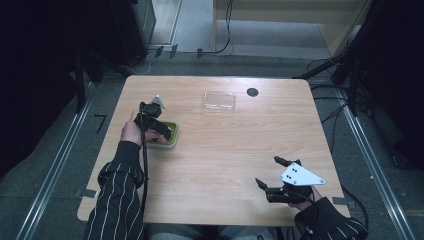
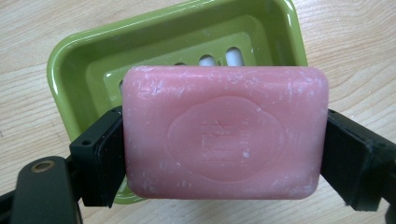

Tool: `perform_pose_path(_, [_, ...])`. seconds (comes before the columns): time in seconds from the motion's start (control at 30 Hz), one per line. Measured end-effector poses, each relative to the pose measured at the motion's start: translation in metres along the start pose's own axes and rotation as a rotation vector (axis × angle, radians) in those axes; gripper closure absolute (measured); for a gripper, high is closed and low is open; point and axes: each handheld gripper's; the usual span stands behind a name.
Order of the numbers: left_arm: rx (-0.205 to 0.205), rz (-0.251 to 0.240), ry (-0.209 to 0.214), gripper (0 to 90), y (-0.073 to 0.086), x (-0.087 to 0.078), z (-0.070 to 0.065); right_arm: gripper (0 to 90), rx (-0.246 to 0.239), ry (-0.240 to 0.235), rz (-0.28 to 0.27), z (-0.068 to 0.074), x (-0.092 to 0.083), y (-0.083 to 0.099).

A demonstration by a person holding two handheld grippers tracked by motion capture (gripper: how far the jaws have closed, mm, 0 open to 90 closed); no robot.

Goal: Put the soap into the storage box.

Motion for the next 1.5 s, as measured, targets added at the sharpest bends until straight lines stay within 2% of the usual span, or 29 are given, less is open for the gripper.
perform_pose_path(0.1, [0.009,0.003,-0.003,13.6,-0.001,0.001,0.000,13.8,0.000,-0.001,0.002,0.000,0.000,0.000])
perform_pose_path(0.5, [-0.032,-0.002,-0.014,13.7,-0.006,0.006,0.003,13.8,0.000,-0.001,0.002,0.000,0.000,0.000])
perform_pose_path(0.57, [-0.054,-0.020,-0.019,13.7,-0.007,0.007,0.004,13.8,-0.001,0.000,0.002,0.000,0.000,0.000])
perform_pose_path(0.67, [-0.061,-0.016,-0.015,13.7,-0.008,0.008,0.005,13.8,-0.002,-0.001,0.001,0.000,0.000,0.000])
perform_pose_path(0.87, [-0.102,-0.027,-0.013,13.7,-0.009,0.013,0.007,13.8,-0.002,0.002,-0.003,0.000,0.000,0.000])
perform_pose_path(1.13, [-0.107,-0.012,-0.013,13.6,-0.010,0.020,0.006,13.8,0.003,0.006,-0.003,0.000,0.000,0.000])
perform_pose_path(1.33, [-0.118,-0.002,-0.032,13.6,-0.010,0.025,0.006,13.8,0.002,0.006,-0.004,0.000,0.000,0.000])
perform_pose_path(1.5, [-0.125,-0.018,-0.039,13.6,-0.010,0.025,0.005,13.8,0.003,0.006,-0.002,0.000,-0.001,0.000])
Point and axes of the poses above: each handheld gripper's, and its own axes: x roughly forward along the jaws, y roughly out of its underside, z roughly to its left, and after that the axes turned 2 degrees about -x, right-handed
